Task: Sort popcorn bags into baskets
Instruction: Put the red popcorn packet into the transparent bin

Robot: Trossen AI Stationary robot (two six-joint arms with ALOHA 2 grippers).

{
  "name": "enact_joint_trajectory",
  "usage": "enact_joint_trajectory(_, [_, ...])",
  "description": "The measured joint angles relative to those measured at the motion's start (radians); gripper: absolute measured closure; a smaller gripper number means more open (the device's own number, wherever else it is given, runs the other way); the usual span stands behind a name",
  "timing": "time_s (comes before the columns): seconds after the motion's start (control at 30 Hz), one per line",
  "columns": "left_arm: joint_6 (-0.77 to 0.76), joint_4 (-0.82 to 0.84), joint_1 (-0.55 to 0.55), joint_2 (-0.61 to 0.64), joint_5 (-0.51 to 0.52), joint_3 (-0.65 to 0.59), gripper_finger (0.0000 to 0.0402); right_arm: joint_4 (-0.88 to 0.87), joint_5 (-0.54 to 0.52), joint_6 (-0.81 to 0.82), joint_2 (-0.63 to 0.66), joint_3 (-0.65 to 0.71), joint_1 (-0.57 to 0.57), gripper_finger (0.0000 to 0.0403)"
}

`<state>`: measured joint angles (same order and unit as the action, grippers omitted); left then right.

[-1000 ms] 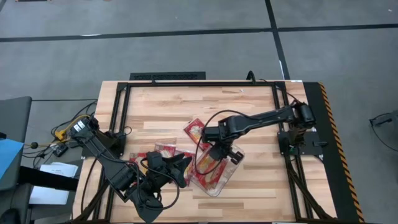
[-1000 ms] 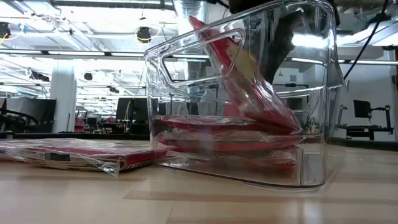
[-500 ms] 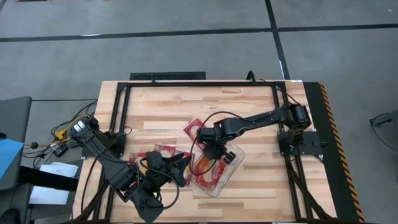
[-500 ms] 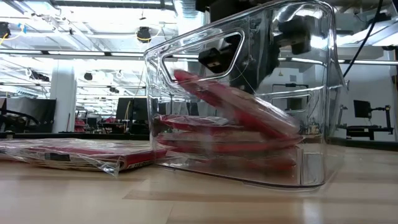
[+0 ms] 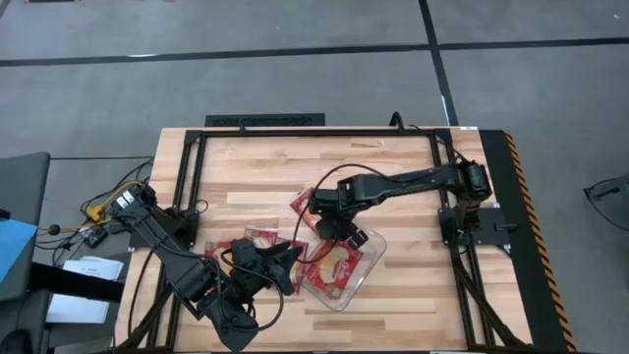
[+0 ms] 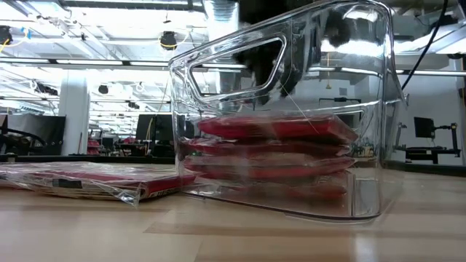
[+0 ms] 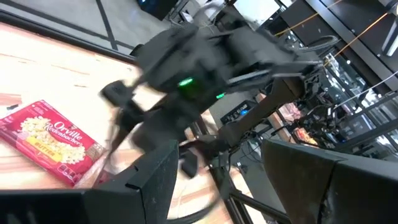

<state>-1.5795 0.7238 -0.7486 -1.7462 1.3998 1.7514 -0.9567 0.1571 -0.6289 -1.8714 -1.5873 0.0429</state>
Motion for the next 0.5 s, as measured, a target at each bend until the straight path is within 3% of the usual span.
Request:
enact_joint_trajectory(0.13, [-0.005,0.0,0.0,0.0,0.0,0.0,0.0182,-0.076,0.116,0.04,0.114,-0.012,-0.004,0.0235])
enact_joint_trajectory(0.27, [-0.01,0.0,-0.005,0.0,0.0,0.0,0.0182,-0.096,0.251,0.105,0.225,0.098,-0.01,0.0299])
enact_joint_trajectory(0.43, [0.003,0.005,-0.01,0.0,0.004,0.0,0.0182,0.034,0.26,0.124,0.353,0.335,0.046,0.0384])
enact_joint_trajectory(0.5, [0.007,0.006,-0.01,0.0,0.011,0.0,0.0182,0.113,0.246,0.146,0.373,0.401,0.076,0.0392])
